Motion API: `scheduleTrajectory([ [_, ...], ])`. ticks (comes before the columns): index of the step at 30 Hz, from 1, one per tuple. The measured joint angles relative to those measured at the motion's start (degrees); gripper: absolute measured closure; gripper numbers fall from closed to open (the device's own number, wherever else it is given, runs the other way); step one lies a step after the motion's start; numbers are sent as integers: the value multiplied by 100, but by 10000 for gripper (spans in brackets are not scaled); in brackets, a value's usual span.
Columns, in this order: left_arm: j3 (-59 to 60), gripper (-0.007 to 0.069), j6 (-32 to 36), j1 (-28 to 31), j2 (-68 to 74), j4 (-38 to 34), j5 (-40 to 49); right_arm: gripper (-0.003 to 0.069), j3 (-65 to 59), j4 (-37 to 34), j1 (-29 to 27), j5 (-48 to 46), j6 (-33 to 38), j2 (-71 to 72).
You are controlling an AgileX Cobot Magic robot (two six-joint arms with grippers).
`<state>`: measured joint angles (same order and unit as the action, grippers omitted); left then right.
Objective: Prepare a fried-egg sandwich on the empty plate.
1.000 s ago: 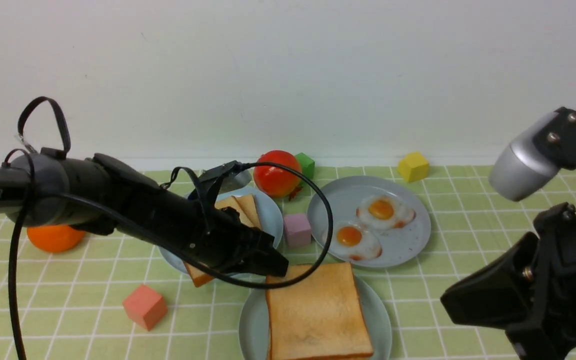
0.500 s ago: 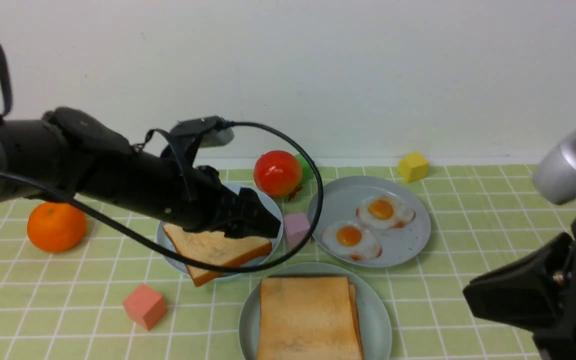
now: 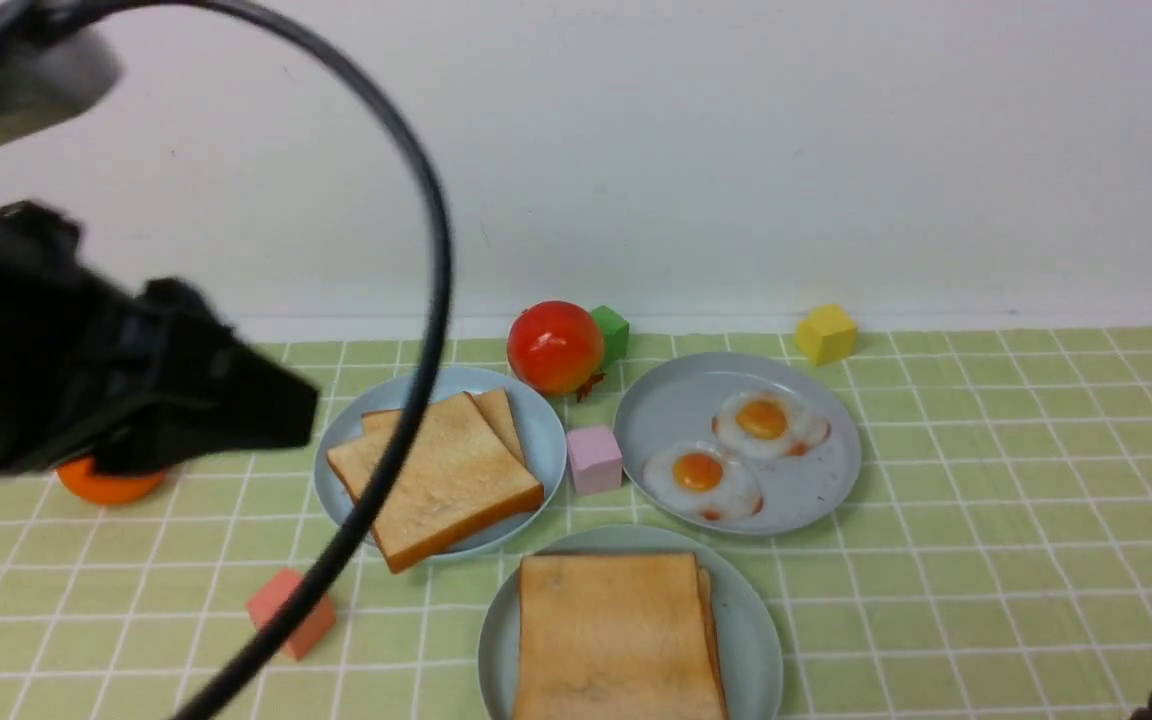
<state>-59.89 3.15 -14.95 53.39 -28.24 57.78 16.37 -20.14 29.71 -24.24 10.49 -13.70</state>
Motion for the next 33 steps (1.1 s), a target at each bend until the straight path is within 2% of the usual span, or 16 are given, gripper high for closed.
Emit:
scheduleTrajectory([
  [2,439,538,-383,0,-680,-29,169,556,-237,0,0,123,-80,353],
  [3,488,549,-422,0,-749,-35,169,556,-237,0,0,137,-92,383],
  [4,947,624,-695,0,-1368,-72,217,554,-351,-14,0,261,-123,579],
  [5,1000,635,-760,0,-1437,-75,224,554,-366,-12,0,301,-123,618],
  [7,1685,638,-1143,0,-2270,-56,217,553,-386,-24,0,501,-137,765],
  [11,2245,638,-1613,0,-2883,58,112,547,-388,-6,0,707,-137,808],
  [19,2345,638,-1923,0,-3105,-33,5,536,-388,7,0,728,-137,808],
  [28,2352,638,-1798,0,-3139,112,18,523,-393,20,0,728,-137,808],
  [30,2374,638,-1574,0,-3226,328,-19,522,-393,20,0,728,-137,808],
  [31,2423,638,-1205,0,-3428,834,-129,521,-393,20,0,728,-137,808],
  [33,2540,638,-866,0,-3716,1378,-511,518,-393,20,0,728,-137,808],
])
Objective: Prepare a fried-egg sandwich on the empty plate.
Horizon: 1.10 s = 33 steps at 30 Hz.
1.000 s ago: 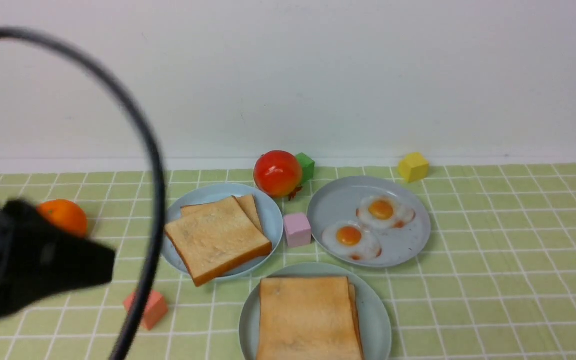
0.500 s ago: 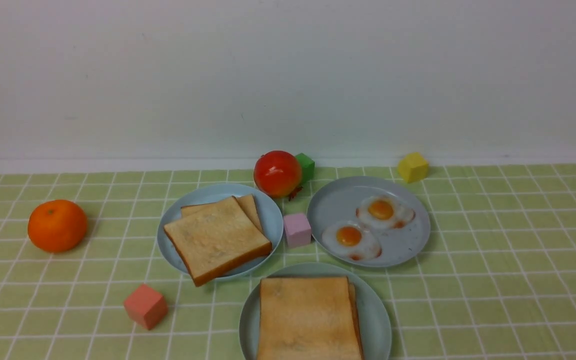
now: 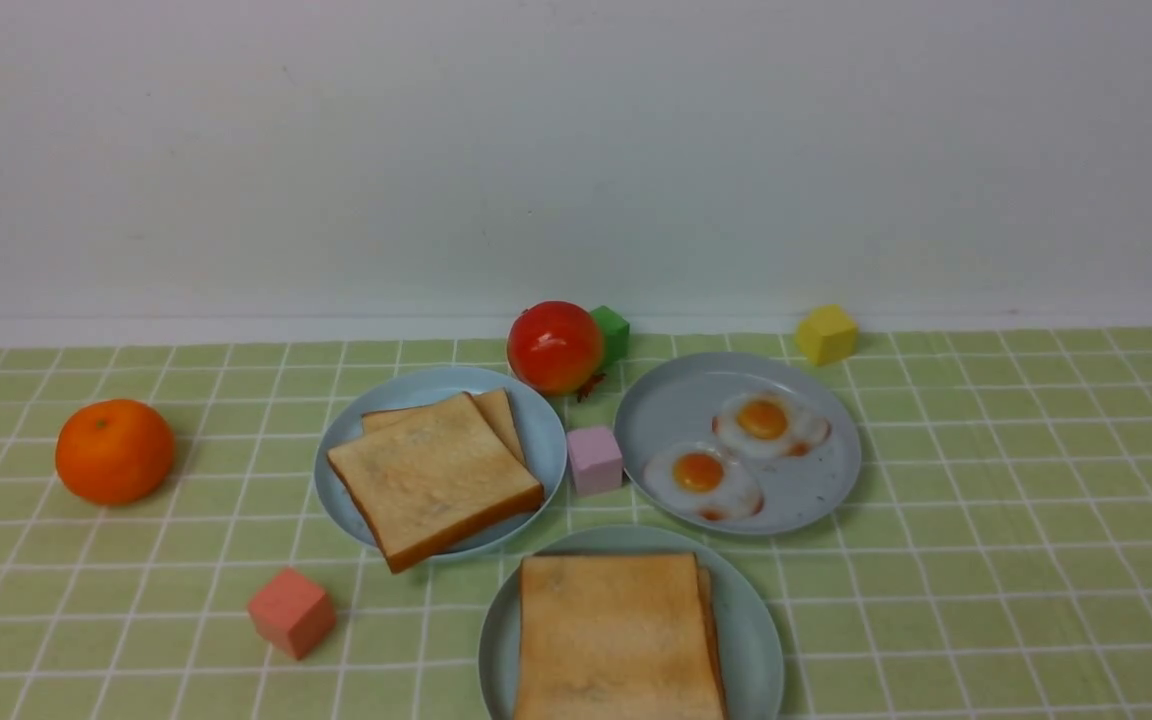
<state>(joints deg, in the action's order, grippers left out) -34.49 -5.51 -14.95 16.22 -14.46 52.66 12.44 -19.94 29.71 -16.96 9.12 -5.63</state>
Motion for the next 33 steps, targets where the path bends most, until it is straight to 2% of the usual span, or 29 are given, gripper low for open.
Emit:
scheduleTrajectory([
  [1,19,638,24,7,-29,0,0,518,0,0,0,0,0,0],
  [2,194,638,115,55,-222,332,-508,516,0,0,0,0,0,0],
  [3,259,638,115,83,-277,467,-653,516,0,0,0,0,0,0],
  [4,587,638,45,249,-493,784,-1258,514,0,0,0,0,0,0],
  [6,1242,638,-321,519,-845,1277,-2067,511,0,0,0,0,0,0],
  [7,1242,638,-365,542,-845,1318,-2133,511,0,0,0,0,0,0],
  [8,1734,638,-726,718,-1127,1591,-2561,508,0,0,0,0,0,0],
  [11,2665,638,-1354,1029,-1626,2056,-3031,504,0,0,0,0,0,0],
  [15,3339,638,-1554,1162,-1683,2237,-3134,503,0,0,0,0,0,0],
  [17,3588,638,-1456,1171,-1683,2296,-2878,503,0,0,0,-5,0,0],
  [23,3596,638,-908,1171,-1683,2324,-2853,494,-62,0,0,-20,-2,0],
  [33,3596,633,-872,1171,-1683,2324,-2853,480,-91,0,0,-85,-2,0],
])
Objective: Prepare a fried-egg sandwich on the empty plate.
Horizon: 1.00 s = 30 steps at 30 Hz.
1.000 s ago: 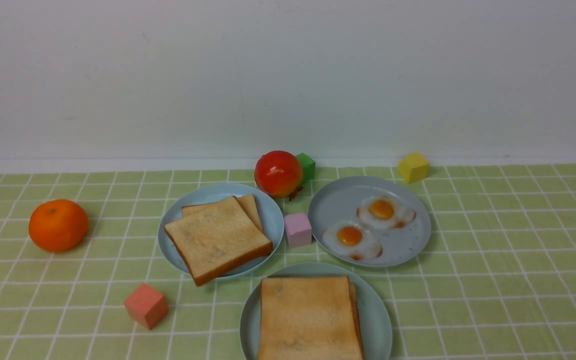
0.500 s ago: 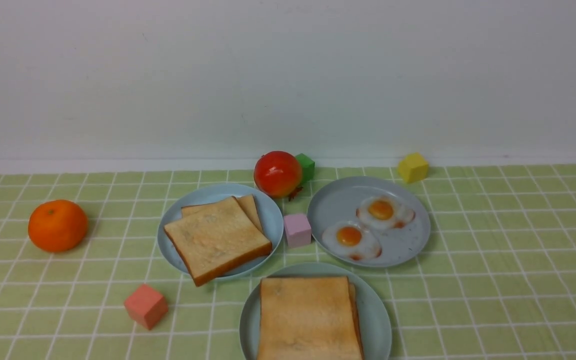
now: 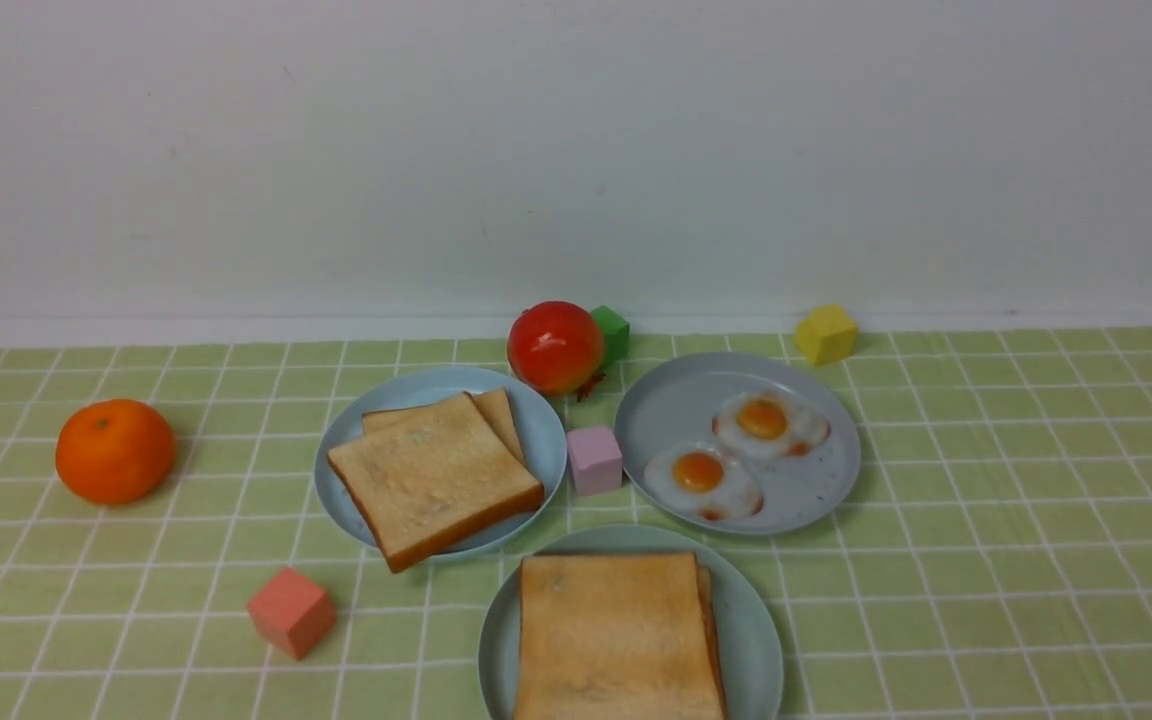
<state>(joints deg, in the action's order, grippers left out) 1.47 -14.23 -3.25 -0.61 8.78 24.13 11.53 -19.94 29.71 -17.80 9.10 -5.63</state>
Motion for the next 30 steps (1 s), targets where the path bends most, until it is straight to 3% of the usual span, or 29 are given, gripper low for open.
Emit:
scheduleTrajectory([
  [20,0,619,13,0,0,0,0,452,0,43,0,0,0,0],
  [25,0,619,13,0,0,0,0,447,0,813,-176,-104,-188,0],
  [30,0,619,13,0,0,0,0,443,-5,1777,-1075,-739,-973,97],
])
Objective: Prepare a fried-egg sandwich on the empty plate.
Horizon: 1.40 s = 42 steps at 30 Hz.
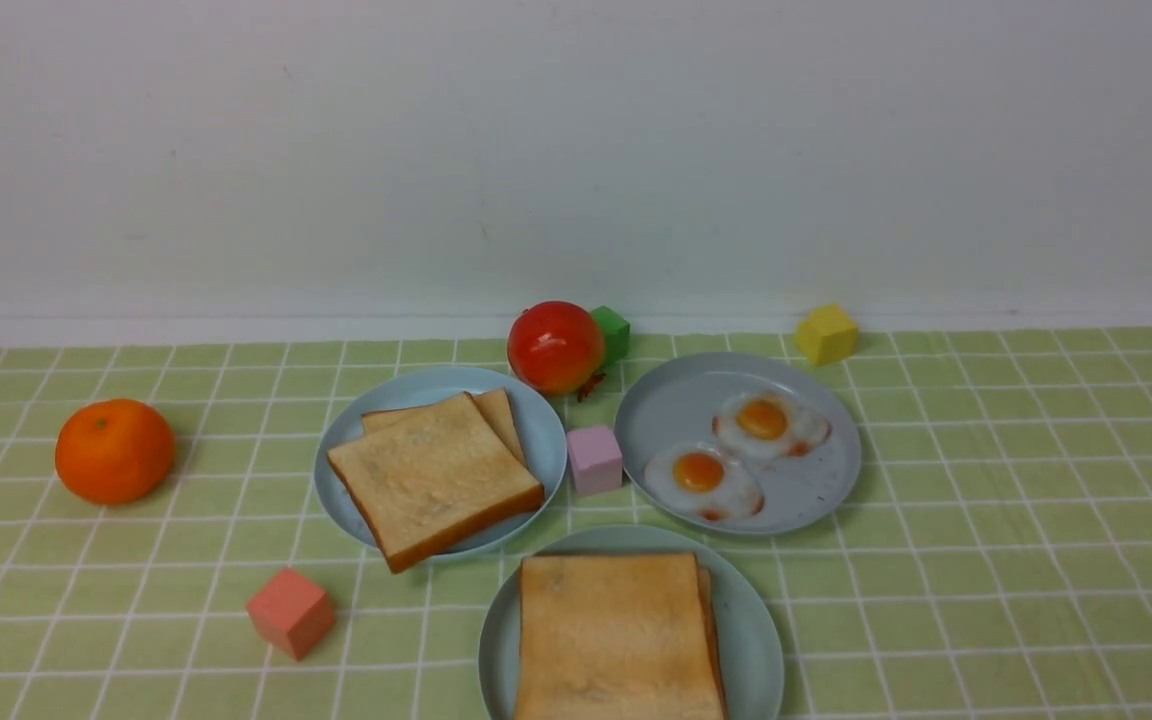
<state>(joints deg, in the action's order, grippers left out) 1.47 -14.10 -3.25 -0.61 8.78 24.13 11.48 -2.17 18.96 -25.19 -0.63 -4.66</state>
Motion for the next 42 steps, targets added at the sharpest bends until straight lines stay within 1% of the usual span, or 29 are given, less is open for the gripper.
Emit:
scheduleTrajectory([
  [1,0,619,0,0,0,0,0,442,0,0,-36,-27,-35,11],
  [2,0,617,0,0,0,0,0,438,-59,252,-302,-176,-277,88],
  [5,0,614,0,0,0,0,0,432,-388,488,-609,-170,-421,220],
  [9,0,609,0,0,0,0,0,429,-1051,459,-1089,-59,-489,496],
  [12,0,606,0,7,0,-6,-5,425,-1211,382,-1437,188,-511,532],
  [15,0,603,0,7,0,0,1,424,-1233,362,-1517,256,-511,530],
  [42,0,587,0,7,0,0,1,421,-1237,338,-1535,282,-517,530],
])
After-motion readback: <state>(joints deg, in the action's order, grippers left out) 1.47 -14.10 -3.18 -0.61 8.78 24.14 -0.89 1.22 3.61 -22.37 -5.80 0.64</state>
